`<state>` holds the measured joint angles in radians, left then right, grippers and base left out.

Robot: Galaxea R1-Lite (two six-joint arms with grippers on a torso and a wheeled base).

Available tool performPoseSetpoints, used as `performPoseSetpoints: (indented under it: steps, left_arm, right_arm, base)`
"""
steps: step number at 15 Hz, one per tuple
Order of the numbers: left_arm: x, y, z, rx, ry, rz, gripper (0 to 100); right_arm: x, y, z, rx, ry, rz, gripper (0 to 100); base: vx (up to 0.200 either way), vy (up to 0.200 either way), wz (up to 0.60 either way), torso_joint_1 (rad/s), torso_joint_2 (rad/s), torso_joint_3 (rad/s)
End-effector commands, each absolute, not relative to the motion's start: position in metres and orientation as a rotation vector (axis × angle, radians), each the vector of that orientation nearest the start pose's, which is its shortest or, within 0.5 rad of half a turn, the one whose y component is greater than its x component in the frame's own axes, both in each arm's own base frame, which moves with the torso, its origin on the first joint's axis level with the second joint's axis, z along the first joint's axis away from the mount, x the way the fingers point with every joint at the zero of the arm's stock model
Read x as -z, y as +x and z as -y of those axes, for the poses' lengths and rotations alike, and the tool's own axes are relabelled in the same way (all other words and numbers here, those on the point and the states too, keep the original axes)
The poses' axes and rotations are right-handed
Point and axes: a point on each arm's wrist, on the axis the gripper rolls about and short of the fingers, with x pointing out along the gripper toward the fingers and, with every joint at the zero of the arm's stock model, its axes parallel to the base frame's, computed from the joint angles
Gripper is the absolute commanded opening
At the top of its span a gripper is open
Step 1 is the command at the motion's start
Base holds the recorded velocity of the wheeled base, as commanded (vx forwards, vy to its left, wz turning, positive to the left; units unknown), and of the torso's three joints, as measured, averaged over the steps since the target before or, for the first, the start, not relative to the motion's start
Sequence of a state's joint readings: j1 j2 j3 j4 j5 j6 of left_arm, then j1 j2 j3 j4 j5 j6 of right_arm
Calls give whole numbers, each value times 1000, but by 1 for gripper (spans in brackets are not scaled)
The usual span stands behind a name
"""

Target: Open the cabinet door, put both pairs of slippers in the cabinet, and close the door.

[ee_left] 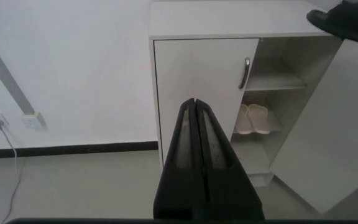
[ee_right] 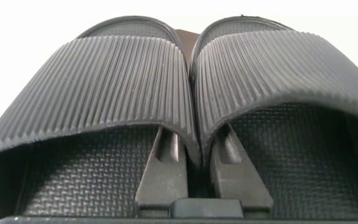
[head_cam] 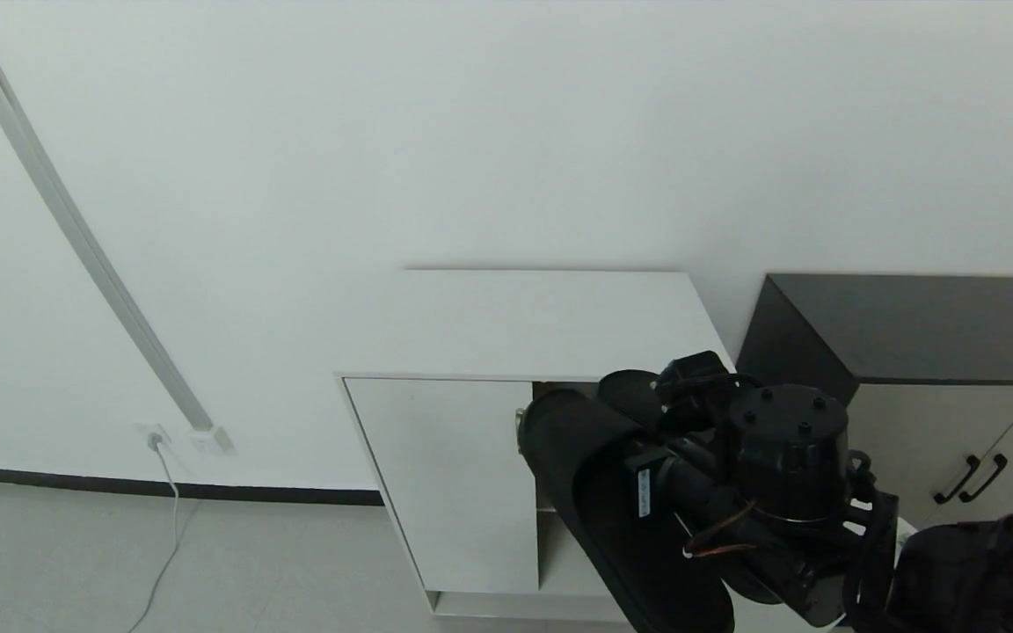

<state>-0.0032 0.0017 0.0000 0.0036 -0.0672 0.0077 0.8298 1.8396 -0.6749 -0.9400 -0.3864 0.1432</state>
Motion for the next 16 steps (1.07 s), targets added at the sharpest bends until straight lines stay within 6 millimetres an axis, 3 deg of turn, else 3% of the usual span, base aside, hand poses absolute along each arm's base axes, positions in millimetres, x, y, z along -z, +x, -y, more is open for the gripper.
performPoseSetpoints:
  steps: [1, 9, 16]
  left_arm:
    - [-75, -23, 1, 69, 8, -4, 0]
    - [-75, -23, 1, 71, 8, -4, 0]
    - [-75, -23, 1, 69, 8, -4, 0]
  right_arm:
    - [-135, 221, -227, -422, 10, -217, 0]
    - [-133, 220, -227, -421, 5, -225, 0]
    - [-133, 220, -227, -423, 4, -226, 0]
  base:
    - [0, 0, 0, 0, 0, 0]
    - [0, 0, 0, -11, 17, 12]
    - [0, 0, 0, -154, 343, 187]
